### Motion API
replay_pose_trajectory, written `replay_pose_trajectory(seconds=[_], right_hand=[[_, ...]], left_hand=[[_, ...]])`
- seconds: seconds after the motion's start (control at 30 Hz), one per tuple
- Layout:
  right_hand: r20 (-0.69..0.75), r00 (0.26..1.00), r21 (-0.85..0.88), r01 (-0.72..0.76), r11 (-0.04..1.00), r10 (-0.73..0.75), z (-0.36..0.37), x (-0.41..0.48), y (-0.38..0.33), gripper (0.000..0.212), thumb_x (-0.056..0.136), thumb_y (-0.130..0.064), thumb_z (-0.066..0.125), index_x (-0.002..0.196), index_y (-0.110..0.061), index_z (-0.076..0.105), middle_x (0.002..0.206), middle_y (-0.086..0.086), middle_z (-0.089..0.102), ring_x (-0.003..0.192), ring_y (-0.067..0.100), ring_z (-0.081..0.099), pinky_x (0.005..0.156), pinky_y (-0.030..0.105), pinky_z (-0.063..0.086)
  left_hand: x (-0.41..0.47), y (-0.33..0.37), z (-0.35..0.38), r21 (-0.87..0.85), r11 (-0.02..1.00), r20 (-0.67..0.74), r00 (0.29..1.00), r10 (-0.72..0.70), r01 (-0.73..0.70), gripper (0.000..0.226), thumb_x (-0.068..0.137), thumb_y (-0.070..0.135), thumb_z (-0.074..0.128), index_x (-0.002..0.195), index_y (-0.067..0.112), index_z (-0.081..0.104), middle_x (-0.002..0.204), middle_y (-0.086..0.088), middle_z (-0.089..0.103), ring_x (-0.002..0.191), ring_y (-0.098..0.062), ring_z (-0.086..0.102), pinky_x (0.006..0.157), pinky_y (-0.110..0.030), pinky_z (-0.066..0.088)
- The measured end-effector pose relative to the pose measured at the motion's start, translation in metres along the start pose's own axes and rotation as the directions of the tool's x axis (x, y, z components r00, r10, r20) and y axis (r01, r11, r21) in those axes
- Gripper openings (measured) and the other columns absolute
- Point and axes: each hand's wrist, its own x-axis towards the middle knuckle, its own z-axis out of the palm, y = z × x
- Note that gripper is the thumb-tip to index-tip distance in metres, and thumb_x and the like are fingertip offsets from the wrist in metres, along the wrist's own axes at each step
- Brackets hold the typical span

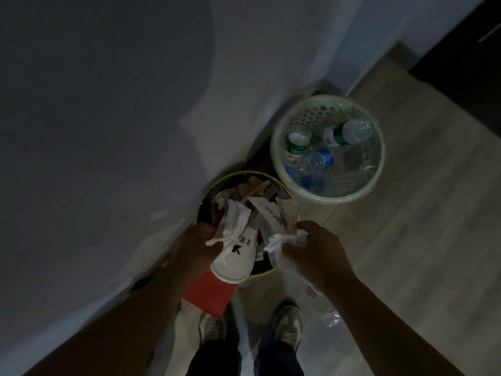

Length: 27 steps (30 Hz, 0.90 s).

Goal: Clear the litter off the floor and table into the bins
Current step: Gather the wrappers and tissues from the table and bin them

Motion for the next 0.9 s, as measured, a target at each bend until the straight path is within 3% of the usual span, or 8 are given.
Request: replay_pose_trajectory(seconds=[0.17,0.37,0.5,0.57,0.7,0.9], right_hand=[[0.105,0.993,-0.043,0.058,0.997,-0.053,0.012,0.006,-0.028,0.043,0.084,-0.025,0.065,0.125,-0.020,0.055,0.112,0.001,0.063,0.099,0.019,0.060,0.077,0.024,0.043],[0.139,0.982,-0.148,0.147,0.978,-0.126,0.053,0.033,-0.057,0.043,0.080,-0.026,0.066,0.121,-0.015,0.059,0.114,0.006,0.065,0.108,0.022,0.059,0.086,0.028,0.046],[0.172,0.985,-0.282,0.059,0.958,-0.010,0.088,0.057,-0.056,0.049,0.081,-0.029,0.066,0.127,-0.018,0.054,0.125,0.005,0.059,0.121,0.024,0.052,0.095,0.029,0.040],[0.177,0.984,-0.328,0.036,0.944,0.024,0.099,0.066,-0.053,0.043,0.083,-0.028,0.063,0.124,-0.017,0.055,0.125,0.006,0.058,0.119,0.025,0.053,0.093,0.029,0.041],[0.131,0.989,-0.232,-0.040,0.972,0.072,0.112,0.069,-0.043,0.028,0.083,-0.020,0.058,0.111,-0.015,0.061,0.111,0.010,0.063,0.102,0.029,0.060,0.074,0.031,0.044],[0.061,0.994,-0.172,-0.079,0.982,0.091,0.120,0.074,-0.034,0.033,0.087,-0.026,0.060,0.116,-0.011,0.060,0.115,0.010,0.063,0.105,0.028,0.060,0.075,0.028,0.043]], left_hand=[[-0.018,-0.027,-0.011,-0.004,0.999,0.064,0.997,-0.039,0.039,0.025,0.083,0.011,0.067,0.108,0.009,0.064,0.106,-0.006,0.067,0.098,-0.020,0.063,0.089,-0.036,0.049],[-0.025,-0.047,-0.027,-0.050,0.996,-0.008,0.998,-0.069,0.068,0.018,0.083,0.011,0.067,0.100,0.013,0.064,0.098,-0.001,0.066,0.093,-0.017,0.063,0.085,-0.032,0.050],[-0.025,-0.057,-0.033,-0.056,0.994,-0.016,0.996,-0.093,0.092,0.021,0.084,0.011,0.066,0.104,0.012,0.064,0.102,-0.004,0.066,0.095,-0.019,0.063,0.088,-0.037,0.052],[-0.024,-0.060,-0.033,-0.056,0.995,-0.023,0.997,-0.079,0.078,0.021,0.084,0.010,0.066,0.105,0.011,0.065,0.103,-0.004,0.067,0.094,-0.018,0.063,0.089,-0.037,0.051],[-0.019,-0.060,-0.032,-0.018,0.999,-0.016,0.999,-0.051,0.051,0.022,0.085,0.011,0.065,0.106,0.009,0.065,0.105,-0.005,0.067,0.096,-0.018,0.063,0.091,-0.034,0.050],[-0.009,-0.054,-0.031,-0.027,0.998,0.005,0.998,-0.057,0.057,0.026,0.086,0.014,0.064,0.111,0.010,0.063,0.112,-0.006,0.066,0.102,-0.018,0.062,0.094,-0.038,0.050]])
